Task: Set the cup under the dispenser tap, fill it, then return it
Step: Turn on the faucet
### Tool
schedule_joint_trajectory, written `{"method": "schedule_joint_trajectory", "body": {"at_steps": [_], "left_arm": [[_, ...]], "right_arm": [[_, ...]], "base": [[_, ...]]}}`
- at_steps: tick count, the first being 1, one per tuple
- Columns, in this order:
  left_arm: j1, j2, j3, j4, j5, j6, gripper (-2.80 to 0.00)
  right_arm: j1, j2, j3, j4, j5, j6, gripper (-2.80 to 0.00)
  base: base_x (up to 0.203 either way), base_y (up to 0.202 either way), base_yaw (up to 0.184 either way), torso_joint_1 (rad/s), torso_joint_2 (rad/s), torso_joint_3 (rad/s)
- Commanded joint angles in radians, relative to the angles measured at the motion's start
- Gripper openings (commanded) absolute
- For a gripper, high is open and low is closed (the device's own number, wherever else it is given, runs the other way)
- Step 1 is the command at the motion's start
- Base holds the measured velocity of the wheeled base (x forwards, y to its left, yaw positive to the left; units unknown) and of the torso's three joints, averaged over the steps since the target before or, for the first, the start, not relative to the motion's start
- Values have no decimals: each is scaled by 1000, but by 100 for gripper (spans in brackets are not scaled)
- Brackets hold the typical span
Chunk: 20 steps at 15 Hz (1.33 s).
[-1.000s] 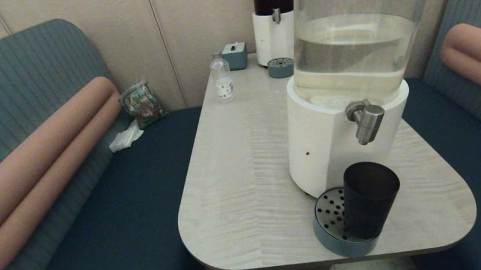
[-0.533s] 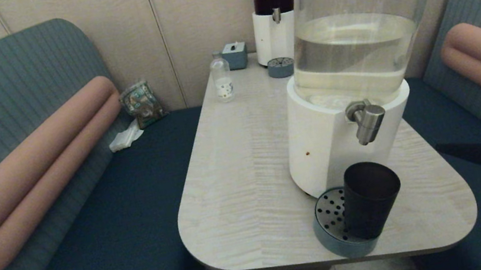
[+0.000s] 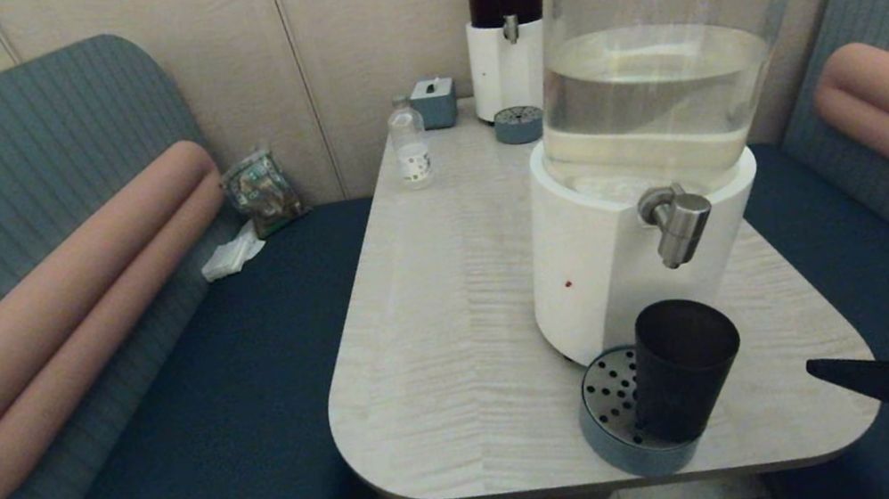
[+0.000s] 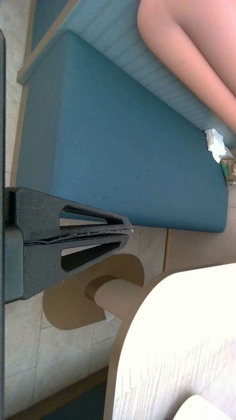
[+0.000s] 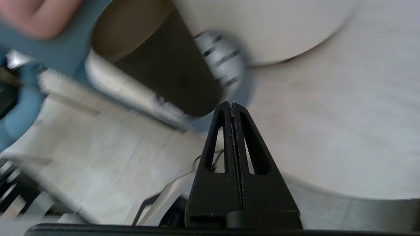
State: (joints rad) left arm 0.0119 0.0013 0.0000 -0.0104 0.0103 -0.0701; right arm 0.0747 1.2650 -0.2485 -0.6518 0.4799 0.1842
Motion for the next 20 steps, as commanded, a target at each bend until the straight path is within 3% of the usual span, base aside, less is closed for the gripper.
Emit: {"method": "schedule_joint_trajectory", "body": {"at_steps": [1, 4, 9, 14, 20], "left_arm": [[0, 0, 0, 0, 0, 0, -280], [0, 0, 0, 0, 0, 0, -280], [0, 0, 0, 0, 0, 0, -280], [0, 0, 0, 0, 0, 0, -280], [0, 0, 0, 0, 0, 0, -280]], "right_arm": [[42, -31, 20, -1, 8, 6, -280], [114, -4, 20, -2, 9, 21, -280], [122, 71, 6, -24, 18, 24, -280], [140, 170, 8, -149, 19, 27, -280], [163, 197, -9, -158, 20, 35, -280]], "base": [[0, 0, 0, 0, 0, 0], [0, 0, 0, 0, 0, 0], [0, 0, 0, 0, 0, 0], [0, 0, 0, 0, 0, 0], [0, 0, 0, 0, 0, 0]]}}
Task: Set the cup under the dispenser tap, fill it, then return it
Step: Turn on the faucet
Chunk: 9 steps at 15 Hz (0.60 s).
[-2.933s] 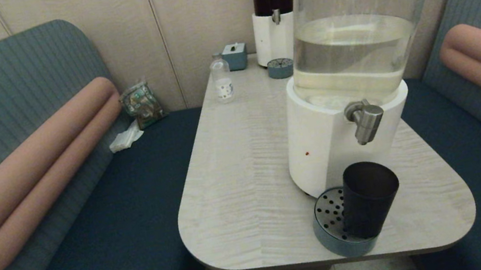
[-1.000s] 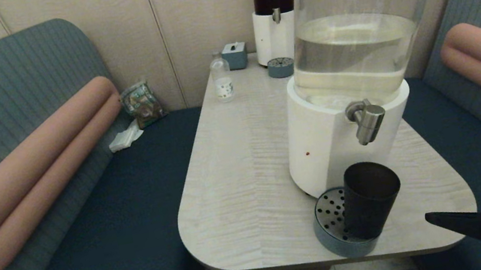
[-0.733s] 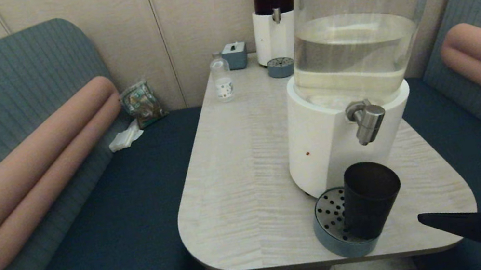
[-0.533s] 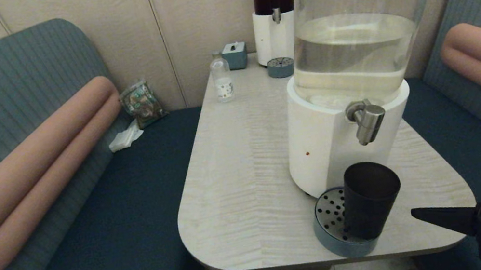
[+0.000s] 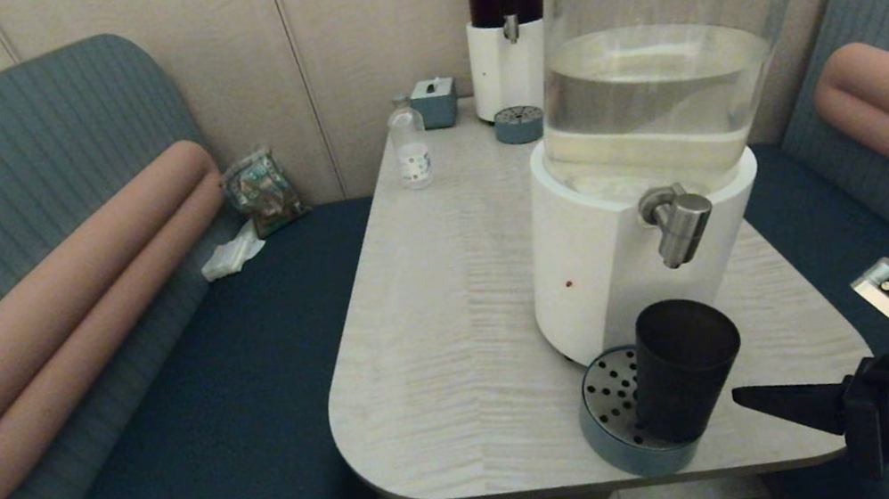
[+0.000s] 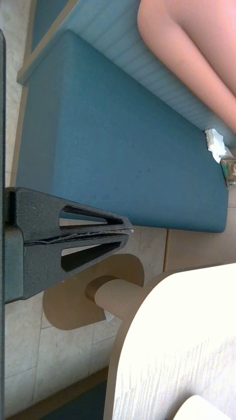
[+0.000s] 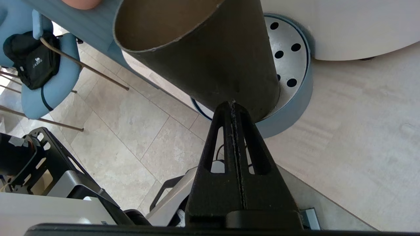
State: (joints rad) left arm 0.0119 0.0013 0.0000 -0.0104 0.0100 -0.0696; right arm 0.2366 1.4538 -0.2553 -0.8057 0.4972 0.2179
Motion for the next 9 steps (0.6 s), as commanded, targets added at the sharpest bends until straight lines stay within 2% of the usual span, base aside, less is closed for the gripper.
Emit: {"method": "schedule_joint_trajectory", "body": {"at_steps": [1, 9], "left_arm": [[0, 0, 0, 0, 1, -1, -280], [0, 0, 0, 0, 1, -1, -280]], "right_arm": [[1, 11, -7, -4, 3, 0, -280], [1, 38, -24, -4, 3, 0, -280]], "base": [[0, 0, 0, 0, 0, 0], [0, 0, 0, 0, 0, 0]]}}
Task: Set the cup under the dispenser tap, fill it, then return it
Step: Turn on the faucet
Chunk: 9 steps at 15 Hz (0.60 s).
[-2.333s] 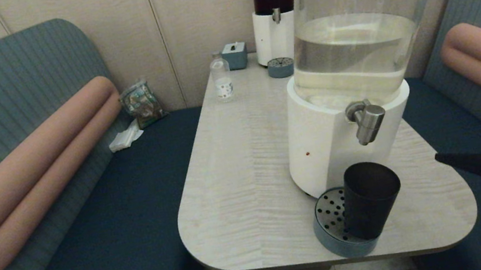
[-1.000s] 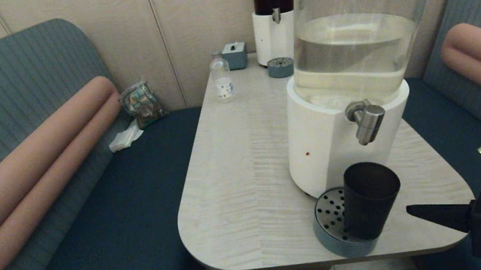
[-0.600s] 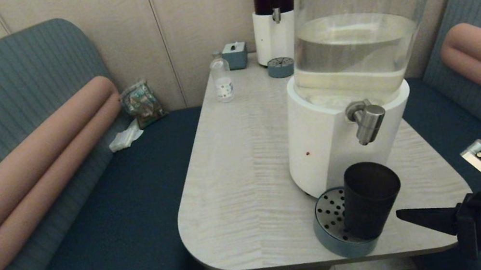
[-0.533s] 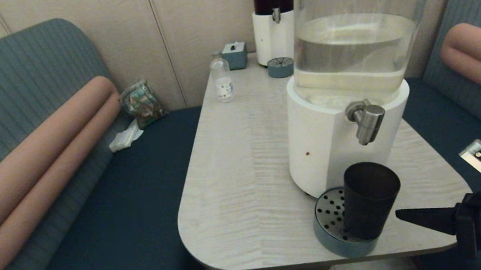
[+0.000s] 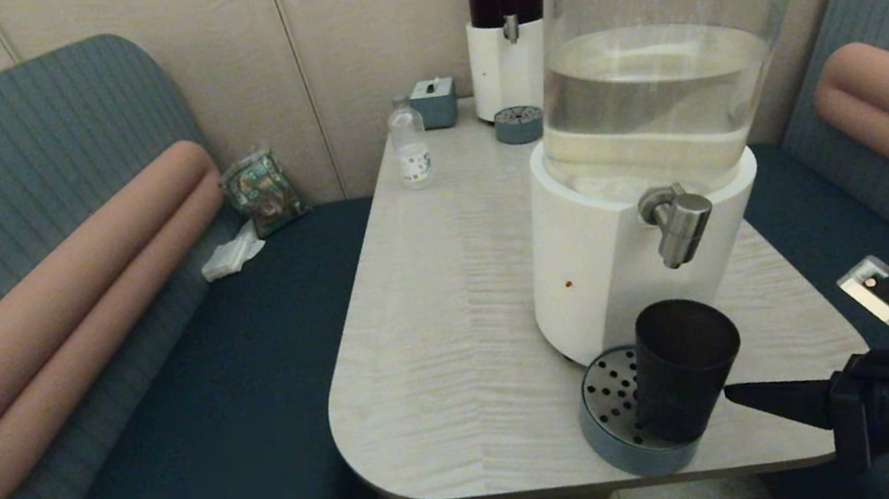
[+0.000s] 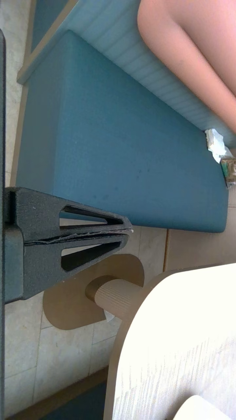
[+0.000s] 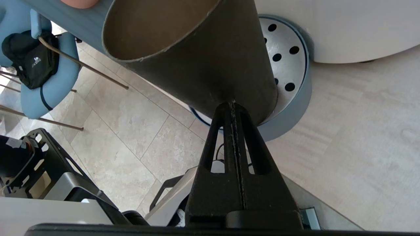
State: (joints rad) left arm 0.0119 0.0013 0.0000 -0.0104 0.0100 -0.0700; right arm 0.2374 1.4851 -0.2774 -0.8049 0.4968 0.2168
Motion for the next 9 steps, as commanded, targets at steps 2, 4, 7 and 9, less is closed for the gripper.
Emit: {"method": "schedule_joint_trajectory", "body": {"at_steps": [2, 4, 7, 9], "left_arm": [[0, 0, 0, 0, 1, -1, -280], [0, 0, 0, 0, 1, -1, -280], [0, 0, 0, 0, 1, -1, -280], [0, 0, 0, 0, 1, -1, -280]], "right_arm": [[0, 11, -8, -5, 3, 1, -280], [0, 12, -8, -5, 3, 1, -280], [0, 24, -8, -18, 3, 1, -280], [0, 27, -6, -33, 2, 1, -280]], "base": [[0, 0, 0, 0, 0, 0], [0, 0, 0, 0, 0, 0], [0, 0, 0, 0, 0, 0], [0, 0, 0, 0, 0, 0]]}}
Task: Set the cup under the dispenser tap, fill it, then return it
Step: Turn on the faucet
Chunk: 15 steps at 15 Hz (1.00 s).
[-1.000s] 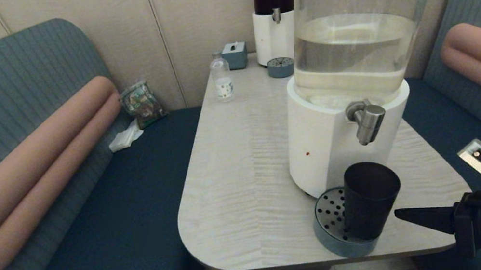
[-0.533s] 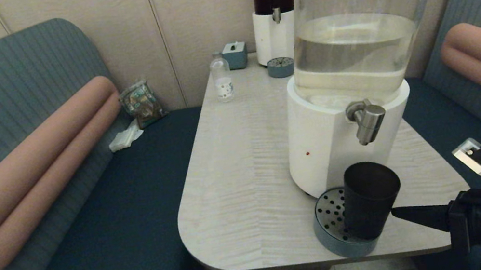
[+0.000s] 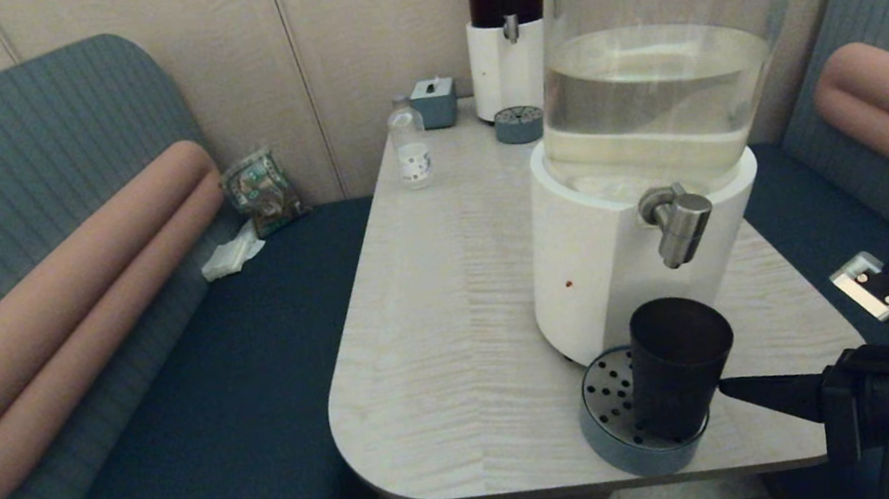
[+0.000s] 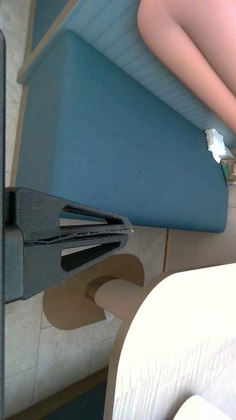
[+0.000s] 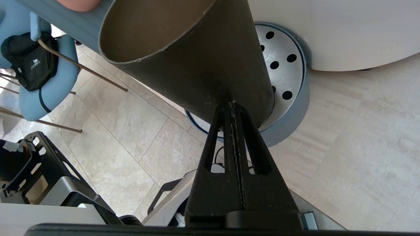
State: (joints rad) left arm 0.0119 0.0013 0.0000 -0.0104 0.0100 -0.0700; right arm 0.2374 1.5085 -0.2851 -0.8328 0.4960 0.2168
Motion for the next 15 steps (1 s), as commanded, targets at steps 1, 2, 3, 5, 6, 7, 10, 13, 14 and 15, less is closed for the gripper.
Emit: {"method": "schedule_joint_trajectory", "body": {"at_steps": [1, 2, 3, 5, 6, 7, 10, 13, 14, 15], "left_arm": [[0, 0, 0, 0, 1, -1, -280], [0, 0, 0, 0, 1, -1, -280], [0, 0, 0, 0, 1, -1, -280], [0, 0, 0, 0, 1, -1, -280], [0, 0, 0, 0, 1, -1, -280], [0, 0, 0, 0, 1, -1, -280], [0, 0, 0, 0, 1, -1, -280], [0, 0, 0, 0, 1, -1, -280], [0, 0, 0, 0, 1, -1, -280], [0, 0, 0, 0, 1, -1, -280]], "right_arm": [[0, 9, 0, -5, 4, 1, -280], [0, 12, 0, -6, 4, 1, -280], [0, 19, 1, -10, 4, 1, -280], [0, 27, 3, -26, 3, 1, -280], [0, 29, 3, -26, 3, 1, -280], [0, 31, 1, -26, 4, 3, -280], [0, 41, 1, -28, 4, 1, -280], [2, 51, 1, -50, 4, 3, -280], [2, 52, 0, -52, 4, 3, -280], [5, 52, 0, -54, 4, 3, -280]], "base": [[0, 0, 0, 0, 0, 0], [0, 0, 0, 0, 0, 0], [0, 0, 0, 0, 0, 0], [0, 0, 0, 0, 0, 0], [0, 0, 0, 0, 0, 0], [0, 0, 0, 0, 0, 0], [0, 0, 0, 0, 0, 0], [0, 0, 0, 0, 0, 0], [0, 0, 0, 0, 0, 0], [0, 0, 0, 0, 0, 0]]}}
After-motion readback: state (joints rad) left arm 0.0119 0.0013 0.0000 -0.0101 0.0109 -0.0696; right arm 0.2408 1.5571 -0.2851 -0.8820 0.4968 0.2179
